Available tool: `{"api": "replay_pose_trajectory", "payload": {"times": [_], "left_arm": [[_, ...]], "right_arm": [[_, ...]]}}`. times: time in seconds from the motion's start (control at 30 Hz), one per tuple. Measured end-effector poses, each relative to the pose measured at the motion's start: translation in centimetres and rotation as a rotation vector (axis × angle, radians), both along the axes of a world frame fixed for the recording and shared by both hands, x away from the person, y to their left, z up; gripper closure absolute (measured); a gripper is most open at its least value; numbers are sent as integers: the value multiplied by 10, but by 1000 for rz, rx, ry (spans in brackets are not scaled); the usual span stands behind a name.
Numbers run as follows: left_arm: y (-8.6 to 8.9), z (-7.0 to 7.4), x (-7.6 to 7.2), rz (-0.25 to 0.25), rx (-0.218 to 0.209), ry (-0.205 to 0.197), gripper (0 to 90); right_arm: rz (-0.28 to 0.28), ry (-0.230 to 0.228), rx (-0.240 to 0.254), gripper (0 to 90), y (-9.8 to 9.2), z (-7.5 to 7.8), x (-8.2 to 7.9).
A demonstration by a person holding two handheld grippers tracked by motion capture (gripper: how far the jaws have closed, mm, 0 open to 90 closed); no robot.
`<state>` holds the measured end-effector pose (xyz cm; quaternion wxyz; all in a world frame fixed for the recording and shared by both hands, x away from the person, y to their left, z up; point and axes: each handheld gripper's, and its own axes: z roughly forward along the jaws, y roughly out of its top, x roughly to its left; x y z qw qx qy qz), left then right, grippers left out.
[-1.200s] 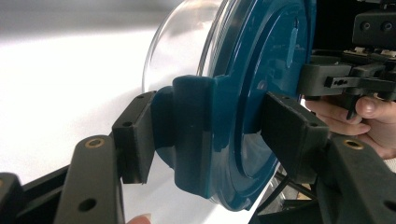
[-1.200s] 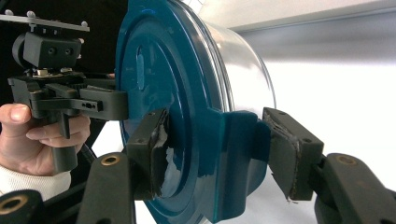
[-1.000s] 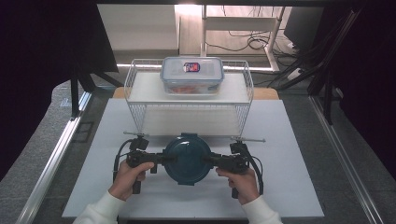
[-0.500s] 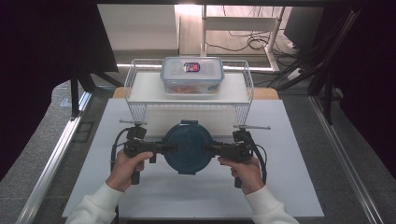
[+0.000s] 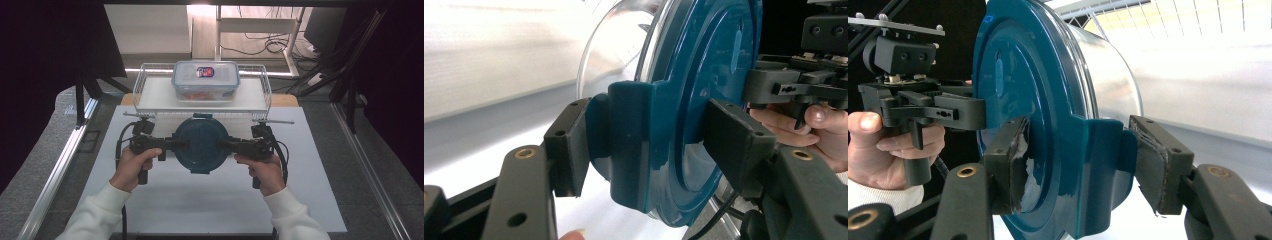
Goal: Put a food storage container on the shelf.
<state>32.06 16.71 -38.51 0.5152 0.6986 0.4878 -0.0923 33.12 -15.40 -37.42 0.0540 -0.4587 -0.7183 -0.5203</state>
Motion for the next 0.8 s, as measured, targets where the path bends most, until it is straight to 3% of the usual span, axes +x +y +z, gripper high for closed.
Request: {"api": "replay_pose_trajectory", "payload": {"times": [0.13,0.8], "left_arm": [[-1,11,2,2,18,-22,373],[0,59,21,-16,24,-91,374]], "right_arm": [[0,-12,2,421,1,9,3],[1,-79,-9,421,1,60,18]]}}
